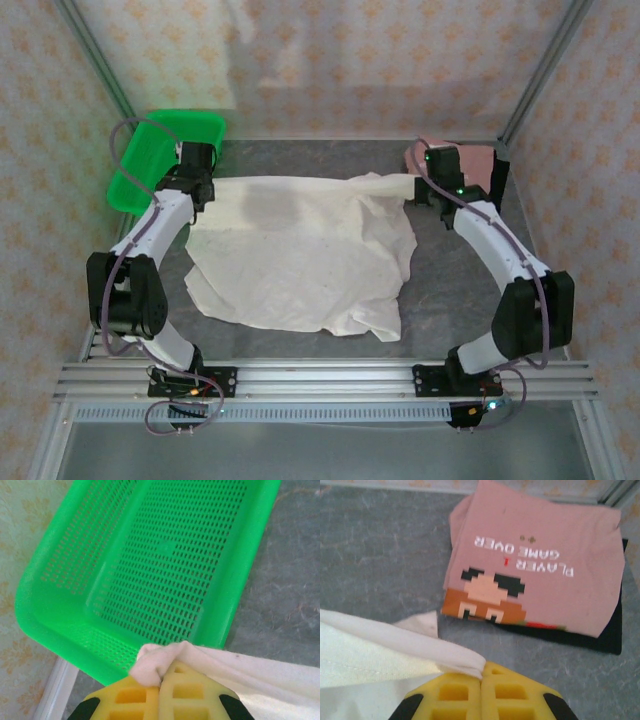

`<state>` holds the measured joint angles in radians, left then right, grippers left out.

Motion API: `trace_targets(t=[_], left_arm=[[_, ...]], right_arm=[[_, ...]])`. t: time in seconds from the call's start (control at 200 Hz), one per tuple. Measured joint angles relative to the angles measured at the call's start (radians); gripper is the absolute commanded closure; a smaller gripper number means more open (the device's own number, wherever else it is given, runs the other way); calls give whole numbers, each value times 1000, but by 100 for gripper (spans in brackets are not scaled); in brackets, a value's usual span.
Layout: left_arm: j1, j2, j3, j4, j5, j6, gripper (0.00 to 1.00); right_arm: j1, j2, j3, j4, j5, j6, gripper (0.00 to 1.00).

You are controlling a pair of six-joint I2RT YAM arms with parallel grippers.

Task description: Fold and stack the t-shirts

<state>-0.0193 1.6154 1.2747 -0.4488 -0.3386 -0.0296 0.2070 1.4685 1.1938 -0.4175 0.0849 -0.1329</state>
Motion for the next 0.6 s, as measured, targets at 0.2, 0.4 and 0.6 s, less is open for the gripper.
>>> trace_targets(t=[0.2, 0.4, 0.6], left_arm=[[2, -47, -68, 6, 18, 0, 100], [3, -102, -131, 17, 17, -1, 100], [21, -97, -148, 20, 13, -13, 100]], right_arm=[[0, -85, -82, -12, -25, 22, 100], [0, -165, -166, -21, -79, 78, 100], [0, -183, -233, -43, -195, 145, 100]])
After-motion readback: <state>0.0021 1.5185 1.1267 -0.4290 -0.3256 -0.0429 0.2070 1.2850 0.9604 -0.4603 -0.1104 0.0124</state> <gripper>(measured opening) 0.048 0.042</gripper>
